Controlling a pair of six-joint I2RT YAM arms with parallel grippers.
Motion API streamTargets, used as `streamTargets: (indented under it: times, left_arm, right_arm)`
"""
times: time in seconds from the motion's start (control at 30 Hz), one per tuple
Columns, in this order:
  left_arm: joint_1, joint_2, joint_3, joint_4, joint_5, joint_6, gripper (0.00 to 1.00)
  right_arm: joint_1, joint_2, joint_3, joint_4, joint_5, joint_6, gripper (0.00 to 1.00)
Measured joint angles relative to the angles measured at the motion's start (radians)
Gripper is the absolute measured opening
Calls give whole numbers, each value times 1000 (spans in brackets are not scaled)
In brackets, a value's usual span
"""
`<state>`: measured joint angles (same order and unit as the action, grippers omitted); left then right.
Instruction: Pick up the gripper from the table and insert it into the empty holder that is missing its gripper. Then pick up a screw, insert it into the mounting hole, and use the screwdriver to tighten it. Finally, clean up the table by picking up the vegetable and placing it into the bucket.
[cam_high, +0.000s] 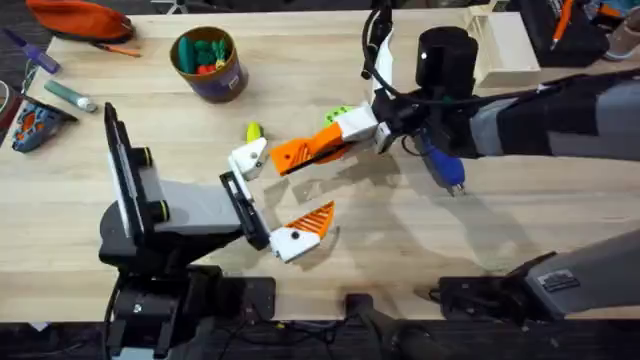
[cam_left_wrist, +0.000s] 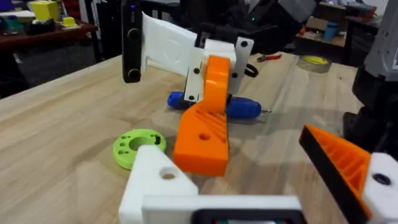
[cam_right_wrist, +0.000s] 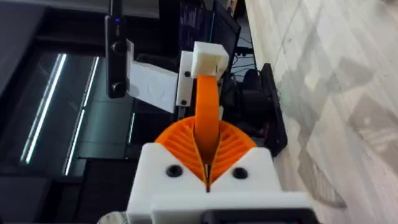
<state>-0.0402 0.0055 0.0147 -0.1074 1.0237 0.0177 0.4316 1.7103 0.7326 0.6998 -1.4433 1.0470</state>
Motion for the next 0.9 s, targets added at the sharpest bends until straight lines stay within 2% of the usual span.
streamTargets:
  times: [0.7, 0.8, 0.9]
  left_arm:
    - [0, 0, 0, 0, -1, 0, 985]
    - [0, 0, 0, 1, -4, 0, 986]
    - [0, 0, 0, 1, -4, 0, 986]
  right_arm:
    - [24, 0, -1, 1, 58, 27, 9]
    - [24, 0, -19, 45, 70, 34, 9]
    - [24, 0, -57, 180, 82, 69, 9]
